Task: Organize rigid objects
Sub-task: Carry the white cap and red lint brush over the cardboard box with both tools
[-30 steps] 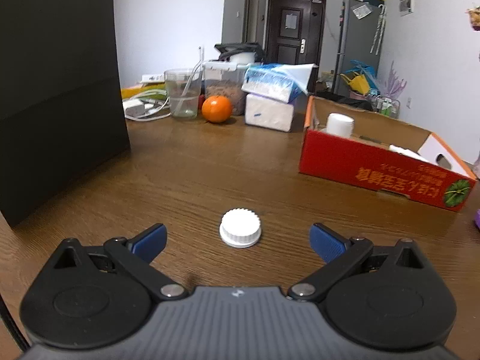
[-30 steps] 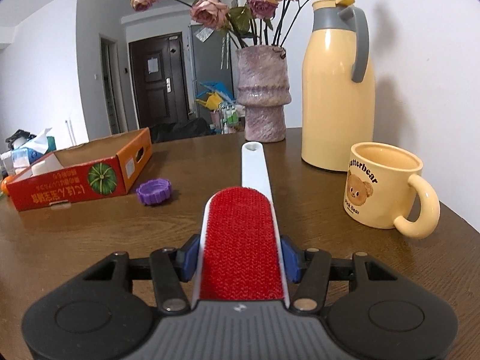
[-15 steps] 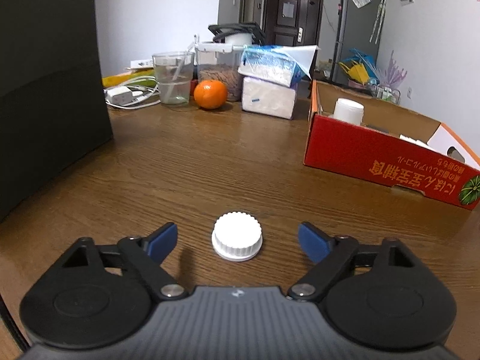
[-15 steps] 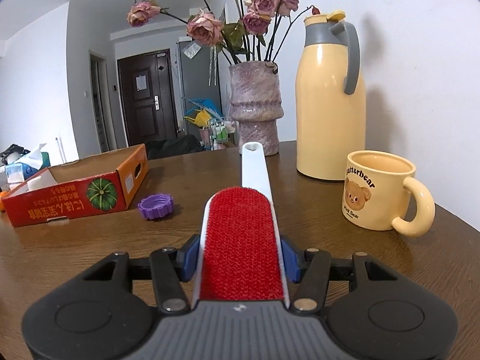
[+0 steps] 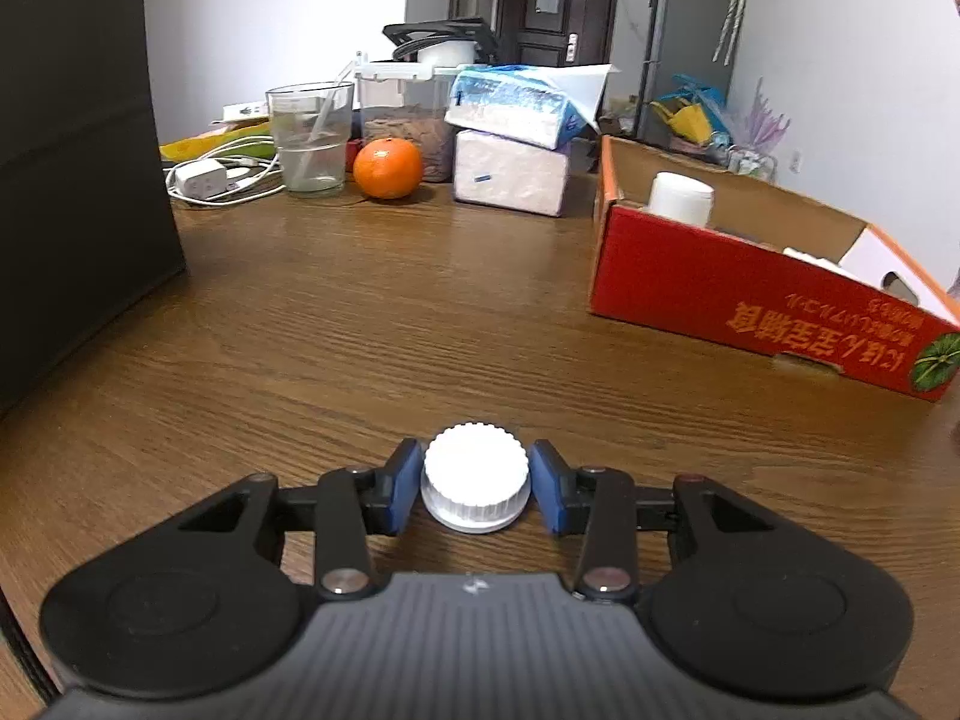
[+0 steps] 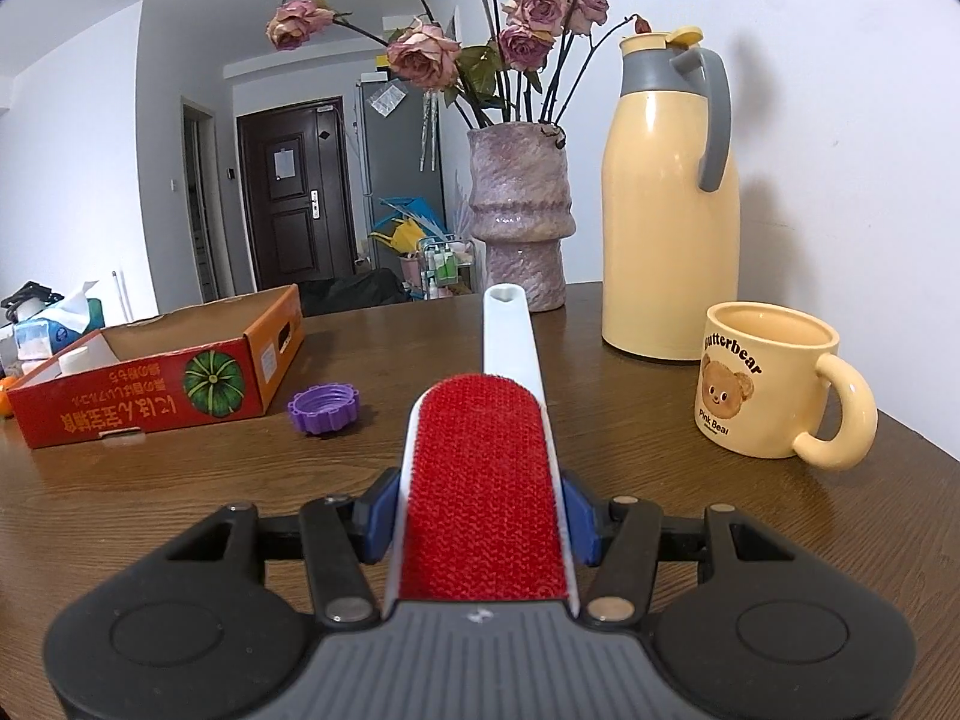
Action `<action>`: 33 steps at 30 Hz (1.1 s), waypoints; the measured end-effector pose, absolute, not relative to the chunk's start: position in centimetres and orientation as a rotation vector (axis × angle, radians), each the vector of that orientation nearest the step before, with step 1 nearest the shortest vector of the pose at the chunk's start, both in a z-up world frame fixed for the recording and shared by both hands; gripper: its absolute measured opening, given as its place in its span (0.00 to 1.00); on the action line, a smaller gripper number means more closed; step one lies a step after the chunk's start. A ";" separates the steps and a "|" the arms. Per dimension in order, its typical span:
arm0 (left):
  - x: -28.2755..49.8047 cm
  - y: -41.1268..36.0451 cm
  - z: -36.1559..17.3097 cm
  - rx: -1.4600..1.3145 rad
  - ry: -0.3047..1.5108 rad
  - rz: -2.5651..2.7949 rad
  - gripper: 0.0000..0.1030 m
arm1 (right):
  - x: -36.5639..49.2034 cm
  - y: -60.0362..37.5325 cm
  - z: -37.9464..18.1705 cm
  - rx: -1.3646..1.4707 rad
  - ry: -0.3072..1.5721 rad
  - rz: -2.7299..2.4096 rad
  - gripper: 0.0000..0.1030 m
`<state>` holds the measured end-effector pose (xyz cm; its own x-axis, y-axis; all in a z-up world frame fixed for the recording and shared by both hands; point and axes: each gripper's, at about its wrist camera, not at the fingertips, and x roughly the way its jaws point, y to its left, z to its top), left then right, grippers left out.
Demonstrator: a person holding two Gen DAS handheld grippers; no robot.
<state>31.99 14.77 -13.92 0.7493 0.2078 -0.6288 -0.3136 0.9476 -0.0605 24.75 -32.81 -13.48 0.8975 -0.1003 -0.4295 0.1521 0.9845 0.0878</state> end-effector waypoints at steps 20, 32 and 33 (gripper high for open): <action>29.2 12.5 -12.4 -0.144 0.571 0.249 0.39 | 24.2 -32.2 -13.4 0.121 0.414 -0.115 0.53; 27.8 8.3 -11.6 -0.118 0.531 0.167 0.39 | 24.0 -29.7 -12.8 0.110 0.403 -0.050 0.53; 27.7 7.9 -11.5 -0.118 0.526 0.158 0.39 | 24.0 -29.5 -12.7 0.110 0.403 -0.043 0.53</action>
<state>27.72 7.93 -11.55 0.8529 0.1198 -0.5082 -0.1802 0.9811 -0.0711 23.99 -29.53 -12.74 0.9190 -0.0199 -0.3938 0.0637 0.9931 0.0984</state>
